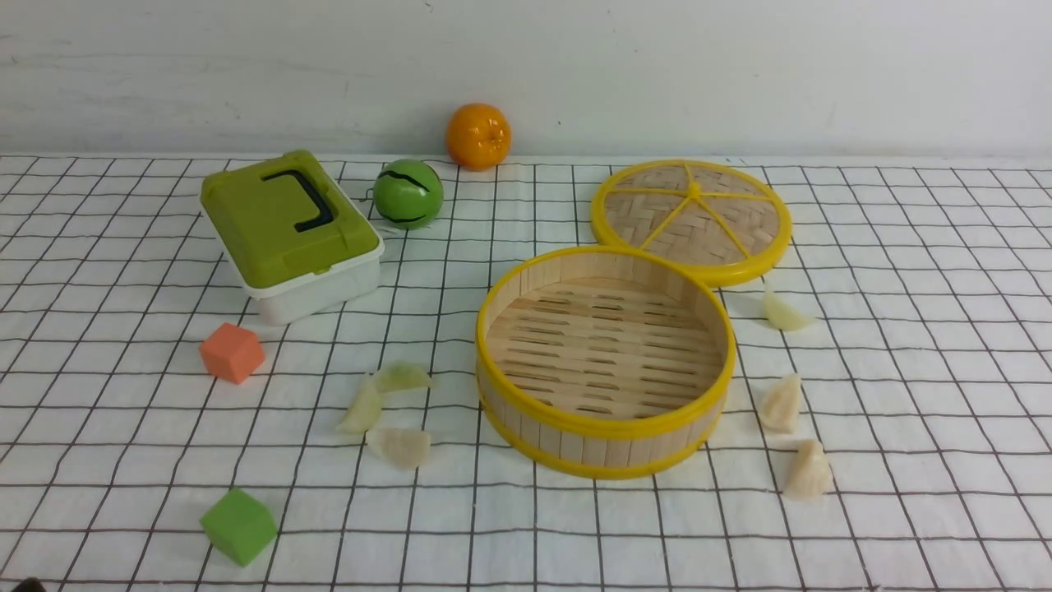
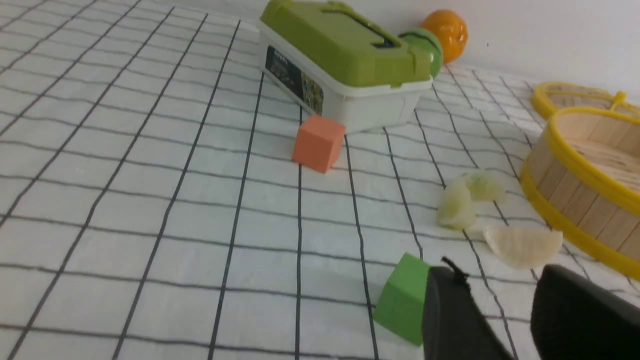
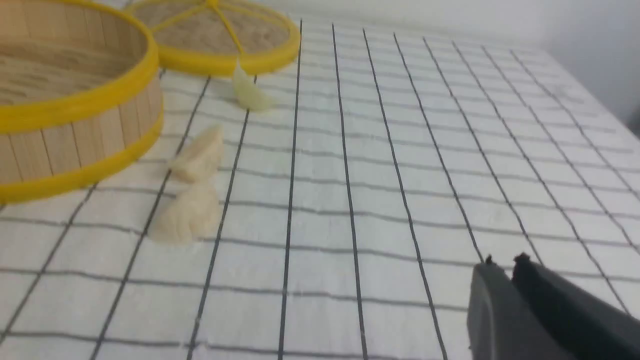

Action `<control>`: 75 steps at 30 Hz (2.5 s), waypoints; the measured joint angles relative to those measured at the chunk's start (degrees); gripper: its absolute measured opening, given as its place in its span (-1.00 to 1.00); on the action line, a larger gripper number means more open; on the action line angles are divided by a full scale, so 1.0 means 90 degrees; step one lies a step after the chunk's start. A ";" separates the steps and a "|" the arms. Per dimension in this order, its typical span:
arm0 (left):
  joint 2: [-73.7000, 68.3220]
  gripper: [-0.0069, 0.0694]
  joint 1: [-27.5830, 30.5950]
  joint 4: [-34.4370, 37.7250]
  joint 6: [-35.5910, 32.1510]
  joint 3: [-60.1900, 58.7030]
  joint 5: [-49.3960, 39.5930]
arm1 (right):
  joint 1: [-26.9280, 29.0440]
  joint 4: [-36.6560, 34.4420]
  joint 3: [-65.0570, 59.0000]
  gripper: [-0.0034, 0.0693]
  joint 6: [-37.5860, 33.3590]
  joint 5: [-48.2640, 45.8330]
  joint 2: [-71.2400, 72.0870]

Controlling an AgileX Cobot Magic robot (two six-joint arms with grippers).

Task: Put the dumplings into the steamer on the table with the white tablecloth.
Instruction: 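Reach for and grasp a dumpling on the table with the left gripper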

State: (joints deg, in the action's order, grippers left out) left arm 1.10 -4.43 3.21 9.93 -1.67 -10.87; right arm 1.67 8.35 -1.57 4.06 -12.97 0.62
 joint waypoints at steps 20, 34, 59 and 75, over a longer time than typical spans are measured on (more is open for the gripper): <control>0.0000 -0.19 0.0000 -0.0015 0.1649 0.0000 0.4305 | 0.0000 0.0069 0.0012 -0.68 0.2068 0.5508 -0.0022; -0.2575 -0.85 0.0000 -0.1957 0.2857 0.3507 0.1281 | 0.0000 0.0401 0.2945 -0.94 0.1671 0.0906 -0.2345; -0.9924 -0.85 -0.2287 -0.0515 0.1185 0.7882 -0.3924 | -0.1384 -0.2898 0.3426 -0.93 -0.1989 -0.3238 -0.6430; -1.2474 -0.01 -0.1629 -0.0735 0.1043 0.9503 -0.4458 | -0.1384 -0.3031 0.3544 -0.92 -0.2009 -0.3000 -0.6543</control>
State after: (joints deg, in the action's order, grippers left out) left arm -111.17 -19.08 -3.41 19.31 83.86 -50.99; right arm -10.79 -18.93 30.32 -14.02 -39.97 -58.27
